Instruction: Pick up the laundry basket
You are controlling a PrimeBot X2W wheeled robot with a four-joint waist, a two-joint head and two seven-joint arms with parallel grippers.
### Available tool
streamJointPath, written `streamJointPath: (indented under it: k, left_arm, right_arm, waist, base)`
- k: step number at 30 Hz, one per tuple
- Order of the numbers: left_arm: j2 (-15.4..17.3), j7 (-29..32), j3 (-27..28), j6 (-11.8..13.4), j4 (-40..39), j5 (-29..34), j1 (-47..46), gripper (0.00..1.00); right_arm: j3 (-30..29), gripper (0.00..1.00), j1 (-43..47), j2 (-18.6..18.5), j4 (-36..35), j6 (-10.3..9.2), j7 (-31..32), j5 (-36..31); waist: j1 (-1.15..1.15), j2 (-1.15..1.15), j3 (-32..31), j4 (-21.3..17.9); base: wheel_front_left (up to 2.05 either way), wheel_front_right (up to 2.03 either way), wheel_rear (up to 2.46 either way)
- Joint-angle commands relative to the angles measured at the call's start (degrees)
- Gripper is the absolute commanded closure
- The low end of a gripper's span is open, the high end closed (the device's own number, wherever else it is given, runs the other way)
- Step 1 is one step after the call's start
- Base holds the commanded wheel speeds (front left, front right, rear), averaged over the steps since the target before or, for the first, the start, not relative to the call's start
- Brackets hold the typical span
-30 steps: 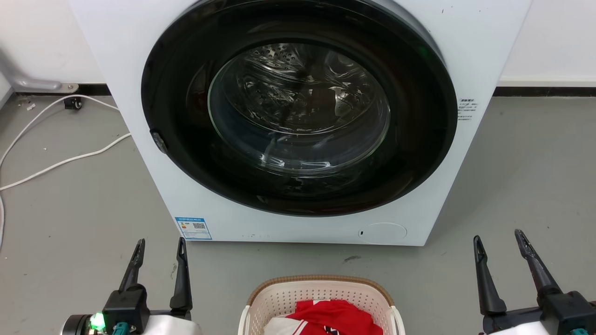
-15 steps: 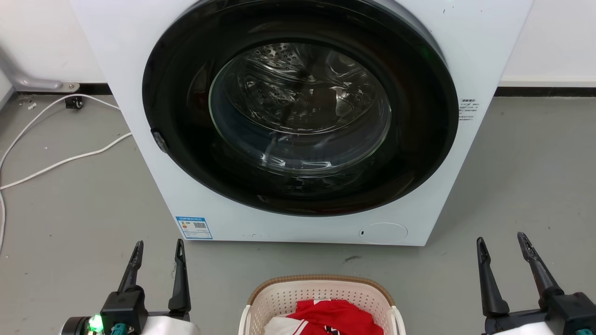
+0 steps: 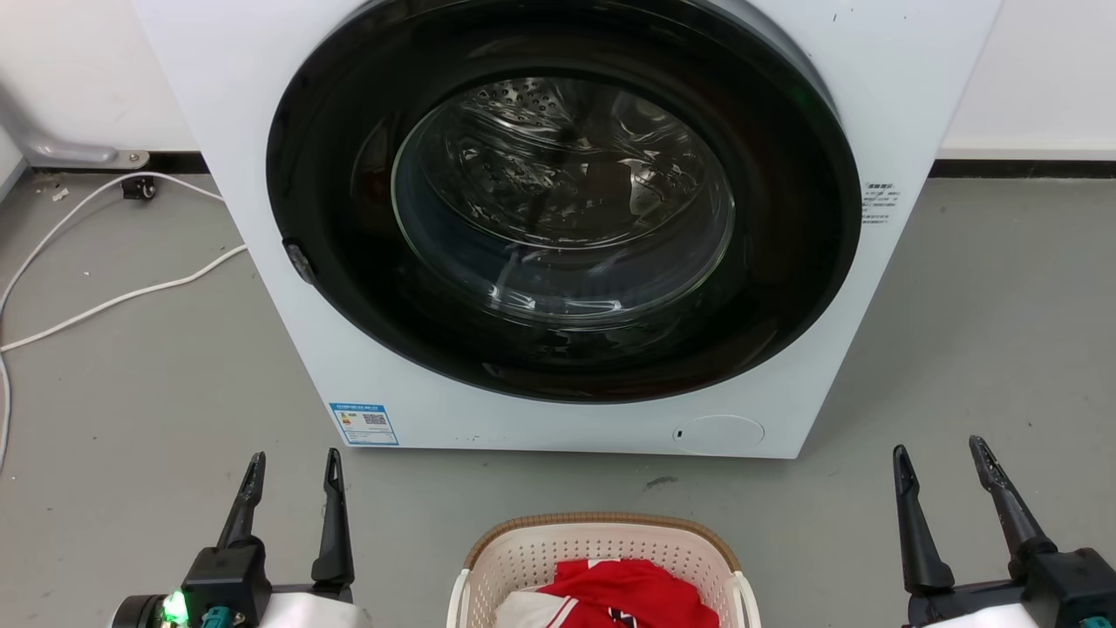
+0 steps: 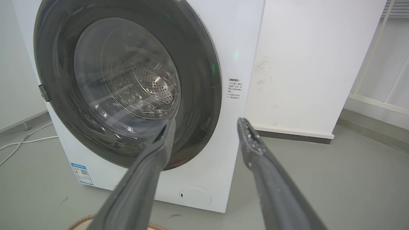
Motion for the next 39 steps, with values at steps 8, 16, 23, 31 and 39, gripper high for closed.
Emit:
streamJointPath:
  k: [8, 16, 23, 31, 39]
  left_arm:
    - [-0.13, -0.16, 0.11, -1.59, 1.69, -1.17, -2.33, 0.0]
    - [-0.11, -0.15, -1.12, -3.14, 8.69, -1.29, -9.53, 0.0]
    - [-0.02, -0.14, -1.34, -4.31, 17.89, -1.96, -15.17, 0.0]
    - [0.73, -0.16, -2.26, -5.65, 30.03, -2.89, -21.28, 0.0]
    - [1.36, -0.16, -4.5, -6.02, 40.45, -4.48, -27.2, 0.0]
  right_arm:
    - [1.25, 0.0, -1.57, -0.23, 0.73, -0.02, -0.12, -0.83]
    - [4.27, 0.0, -7.84, -0.23, 8.12, -0.03, -0.12, -2.31]
    - [6.51, 0.0, -13.8, -0.22, 18.05, -0.03, -0.11, -1.78]
    - [9.26, 0.0, -22.48, -0.18, 32.56, -0.03, -0.12, -2.62]
    - [10.08, 0.0, -28.78, -0.17, 42.77, -0.03, -0.12, -4.4]
  waist:
    - [0.0, 0.0, 1.87, -0.08]
    - [0.0, 0.0, 7.86, -0.67]
    - [0.0, 0.0, 11.74, -1.74]
    - [0.0, 0.0, 17.96, -2.93]
    - [0.0, 0.0, 24.44, -2.61]
  base:
    - [0.0, 0.0, 0.0]
    - [0.0, 0.0, 0.0]
    - [0.0, 0.0, 0.0]
    - [0.0, 0.0, 0.0]
    - [0.0, 0.0, 0.0]
